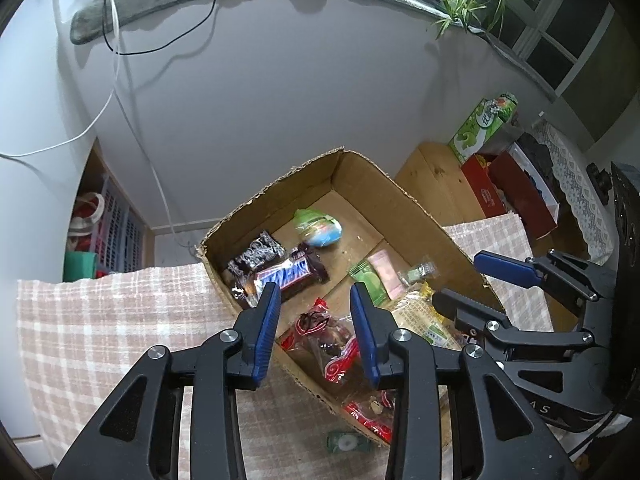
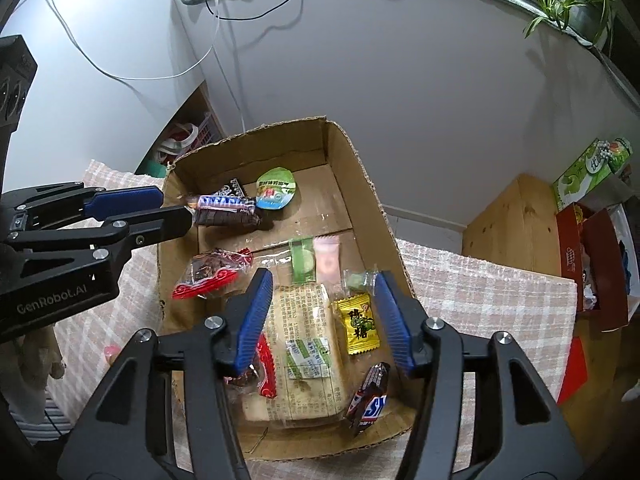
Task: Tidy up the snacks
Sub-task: 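Carry both items over the box and open both grippers to drop them, then pull both grippers back from the box toward the remaining snacks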
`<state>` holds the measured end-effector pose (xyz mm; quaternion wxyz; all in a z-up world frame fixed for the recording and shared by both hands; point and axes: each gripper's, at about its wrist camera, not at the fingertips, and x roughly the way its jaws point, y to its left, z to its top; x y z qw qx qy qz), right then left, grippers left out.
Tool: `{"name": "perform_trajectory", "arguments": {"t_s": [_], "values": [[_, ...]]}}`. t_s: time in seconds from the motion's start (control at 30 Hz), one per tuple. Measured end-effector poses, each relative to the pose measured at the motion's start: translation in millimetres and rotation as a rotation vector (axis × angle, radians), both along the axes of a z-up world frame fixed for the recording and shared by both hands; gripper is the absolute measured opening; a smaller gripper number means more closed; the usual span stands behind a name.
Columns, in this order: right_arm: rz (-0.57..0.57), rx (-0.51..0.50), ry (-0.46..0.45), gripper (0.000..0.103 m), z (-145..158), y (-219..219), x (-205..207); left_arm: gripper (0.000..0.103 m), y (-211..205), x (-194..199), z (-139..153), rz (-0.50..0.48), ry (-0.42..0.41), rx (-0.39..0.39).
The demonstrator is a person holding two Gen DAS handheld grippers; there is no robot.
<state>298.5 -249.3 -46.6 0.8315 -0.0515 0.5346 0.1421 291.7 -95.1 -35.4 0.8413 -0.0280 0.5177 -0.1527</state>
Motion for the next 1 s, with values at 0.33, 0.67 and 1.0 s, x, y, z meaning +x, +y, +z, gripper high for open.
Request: {"name": "perform_trajectory", "arguments": {"t_s": [0.33,0.67,1.0], "values": [[0.004,-0.004,-0.006,0.057,7,2,-9,0.034,3,-9,7,0.006,-0.017,-0.003],[0.001,-0.005,-0.027,0.057,19,3,-25,0.034,9,-22,18,0.02,-0.042,-0.003],[0.03,0.009,-0.072,0.057,39,12,-53,0.034,17,-54,38,0.02,-0.113,0.031]]}}
